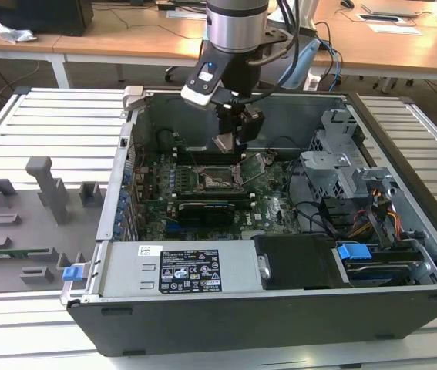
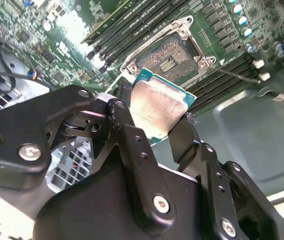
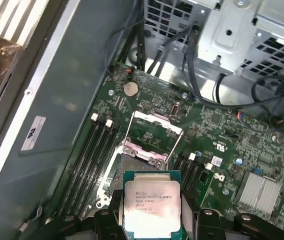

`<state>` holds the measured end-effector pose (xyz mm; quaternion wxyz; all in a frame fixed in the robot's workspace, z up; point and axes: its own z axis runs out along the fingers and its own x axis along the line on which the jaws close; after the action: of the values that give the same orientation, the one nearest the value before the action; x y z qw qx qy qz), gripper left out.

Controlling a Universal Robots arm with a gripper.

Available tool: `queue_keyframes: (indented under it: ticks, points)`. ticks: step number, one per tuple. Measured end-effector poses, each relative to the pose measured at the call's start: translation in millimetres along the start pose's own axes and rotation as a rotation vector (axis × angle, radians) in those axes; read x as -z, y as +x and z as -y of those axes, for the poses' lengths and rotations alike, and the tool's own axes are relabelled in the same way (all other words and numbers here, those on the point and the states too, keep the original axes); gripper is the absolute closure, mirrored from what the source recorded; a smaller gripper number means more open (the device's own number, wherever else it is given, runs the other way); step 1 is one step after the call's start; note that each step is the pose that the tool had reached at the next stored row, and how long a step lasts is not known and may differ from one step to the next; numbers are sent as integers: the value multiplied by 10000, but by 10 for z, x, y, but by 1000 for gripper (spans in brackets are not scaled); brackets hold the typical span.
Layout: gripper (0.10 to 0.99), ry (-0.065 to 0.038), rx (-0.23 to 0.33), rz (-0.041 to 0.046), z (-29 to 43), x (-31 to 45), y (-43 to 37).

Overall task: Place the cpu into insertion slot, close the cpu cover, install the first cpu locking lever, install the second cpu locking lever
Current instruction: 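Place the cpu into insertion slot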

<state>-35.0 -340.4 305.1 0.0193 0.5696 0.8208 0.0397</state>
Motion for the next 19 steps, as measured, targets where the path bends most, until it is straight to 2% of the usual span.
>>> queue_keyframes:
  ticks: [10, 12, 19]
  points:
    - [545, -29, -2028, 176, 4, -44, -1]
    - [545, -34, -2497, 219, 9, -100, -2]
    - [545, -42, -3263, 293, 25, -233, 6]
